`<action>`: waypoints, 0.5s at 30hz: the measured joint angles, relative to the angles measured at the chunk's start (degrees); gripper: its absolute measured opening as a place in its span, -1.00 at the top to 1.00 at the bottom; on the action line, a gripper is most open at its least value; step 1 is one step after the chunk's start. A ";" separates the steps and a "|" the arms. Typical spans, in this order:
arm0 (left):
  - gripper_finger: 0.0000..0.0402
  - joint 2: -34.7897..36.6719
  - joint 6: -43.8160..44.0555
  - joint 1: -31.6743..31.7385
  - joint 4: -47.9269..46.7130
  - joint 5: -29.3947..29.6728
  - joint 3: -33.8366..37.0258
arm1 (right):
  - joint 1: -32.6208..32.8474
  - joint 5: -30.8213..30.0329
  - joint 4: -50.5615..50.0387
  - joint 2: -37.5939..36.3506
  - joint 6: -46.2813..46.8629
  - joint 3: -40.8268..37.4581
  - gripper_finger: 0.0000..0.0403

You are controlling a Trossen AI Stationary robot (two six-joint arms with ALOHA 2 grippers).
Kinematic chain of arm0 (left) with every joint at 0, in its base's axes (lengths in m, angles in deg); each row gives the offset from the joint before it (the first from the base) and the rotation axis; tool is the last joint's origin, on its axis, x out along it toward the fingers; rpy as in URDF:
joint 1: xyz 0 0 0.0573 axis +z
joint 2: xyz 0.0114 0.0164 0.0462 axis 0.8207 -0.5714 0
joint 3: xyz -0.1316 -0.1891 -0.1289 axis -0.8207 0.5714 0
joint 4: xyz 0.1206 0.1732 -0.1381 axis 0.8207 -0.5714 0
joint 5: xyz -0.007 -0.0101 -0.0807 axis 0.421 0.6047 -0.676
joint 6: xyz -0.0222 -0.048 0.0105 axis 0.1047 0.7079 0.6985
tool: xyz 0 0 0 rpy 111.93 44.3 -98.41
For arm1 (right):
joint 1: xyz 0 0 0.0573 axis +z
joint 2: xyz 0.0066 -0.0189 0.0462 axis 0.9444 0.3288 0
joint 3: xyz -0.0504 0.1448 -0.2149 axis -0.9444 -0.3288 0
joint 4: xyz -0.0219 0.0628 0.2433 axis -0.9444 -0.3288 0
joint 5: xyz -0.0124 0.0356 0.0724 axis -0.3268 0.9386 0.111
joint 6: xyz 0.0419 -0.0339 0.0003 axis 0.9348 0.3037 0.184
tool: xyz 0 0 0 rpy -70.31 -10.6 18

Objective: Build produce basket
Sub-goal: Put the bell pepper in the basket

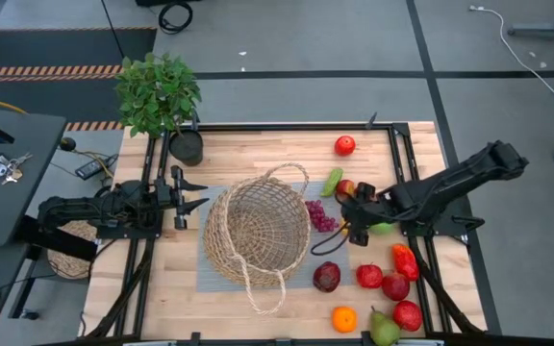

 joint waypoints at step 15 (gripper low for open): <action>0.20 0.01 -0.01 0.00 -0.01 0.02 0.00 | -1.69 5.57 -2.61 8.60 -2.55 0.05 -0.88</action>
